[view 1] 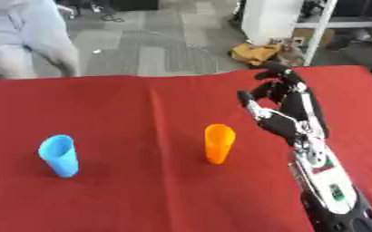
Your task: Pour the contents of one cup into another cup.
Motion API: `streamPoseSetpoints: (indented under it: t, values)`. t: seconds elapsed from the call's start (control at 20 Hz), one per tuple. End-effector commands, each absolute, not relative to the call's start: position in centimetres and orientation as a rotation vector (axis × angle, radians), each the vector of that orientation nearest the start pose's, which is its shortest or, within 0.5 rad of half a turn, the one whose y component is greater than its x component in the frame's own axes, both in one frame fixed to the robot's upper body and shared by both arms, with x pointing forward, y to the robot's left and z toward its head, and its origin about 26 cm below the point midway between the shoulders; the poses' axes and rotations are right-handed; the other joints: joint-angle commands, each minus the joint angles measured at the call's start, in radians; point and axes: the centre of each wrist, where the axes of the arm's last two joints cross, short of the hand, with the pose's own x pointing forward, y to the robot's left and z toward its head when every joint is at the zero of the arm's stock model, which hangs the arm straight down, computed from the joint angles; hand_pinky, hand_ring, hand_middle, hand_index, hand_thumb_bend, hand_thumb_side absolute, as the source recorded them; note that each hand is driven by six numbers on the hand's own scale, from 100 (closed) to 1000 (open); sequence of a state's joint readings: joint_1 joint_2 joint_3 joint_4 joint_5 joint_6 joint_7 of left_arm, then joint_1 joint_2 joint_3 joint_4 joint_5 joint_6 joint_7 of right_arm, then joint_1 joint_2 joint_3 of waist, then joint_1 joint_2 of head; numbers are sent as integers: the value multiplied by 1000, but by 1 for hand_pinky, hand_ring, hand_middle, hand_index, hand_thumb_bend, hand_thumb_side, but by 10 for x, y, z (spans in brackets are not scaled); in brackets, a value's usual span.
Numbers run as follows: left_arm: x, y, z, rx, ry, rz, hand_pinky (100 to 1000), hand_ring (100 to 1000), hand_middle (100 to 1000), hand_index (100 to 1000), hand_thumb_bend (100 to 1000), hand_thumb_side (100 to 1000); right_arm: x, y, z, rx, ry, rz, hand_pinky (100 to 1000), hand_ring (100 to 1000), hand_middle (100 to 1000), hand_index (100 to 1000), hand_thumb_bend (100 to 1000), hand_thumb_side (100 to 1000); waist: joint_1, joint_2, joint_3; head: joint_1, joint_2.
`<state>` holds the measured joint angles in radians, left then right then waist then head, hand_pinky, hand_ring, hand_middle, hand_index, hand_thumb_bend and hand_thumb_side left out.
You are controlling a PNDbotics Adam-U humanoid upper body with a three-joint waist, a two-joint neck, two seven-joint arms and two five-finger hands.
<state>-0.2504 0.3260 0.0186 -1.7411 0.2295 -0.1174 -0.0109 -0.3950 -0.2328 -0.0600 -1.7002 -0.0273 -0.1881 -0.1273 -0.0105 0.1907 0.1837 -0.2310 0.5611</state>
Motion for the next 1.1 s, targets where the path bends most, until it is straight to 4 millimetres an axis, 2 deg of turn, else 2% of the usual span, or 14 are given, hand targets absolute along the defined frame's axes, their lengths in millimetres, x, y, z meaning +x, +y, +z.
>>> streamPoseSetpoints:
  t: [0.05,0.45,0.65,0.9,1.1]
  values:
    - [332,294,133,0,-2090,-232,378,537,633,741,479,261,353,-266,162,-177,-2301,100,490,498,593,789,468,100,4,-13,-2,1,5]
    - [357,297,115,52,-2000,-314,444,620,696,746,499,161,353,-265,161,-173,-2297,106,490,498,593,789,467,100,5,-14,-7,3,6]
    - [371,295,107,73,-1972,-351,476,648,716,747,575,100,353,-265,161,-171,-2295,108,489,497,593,789,467,100,5,-13,-8,5,8]
    - [389,290,101,111,-1946,-370,510,672,730,749,682,100,353,-264,161,-164,-2294,111,489,497,593,789,467,100,5,-13,-12,8,9]
    - [404,281,96,150,-1922,-339,521,682,739,747,720,100,353,-262,160,-158,-2294,112,489,496,592,789,467,100,3,-11,-17,12,9]
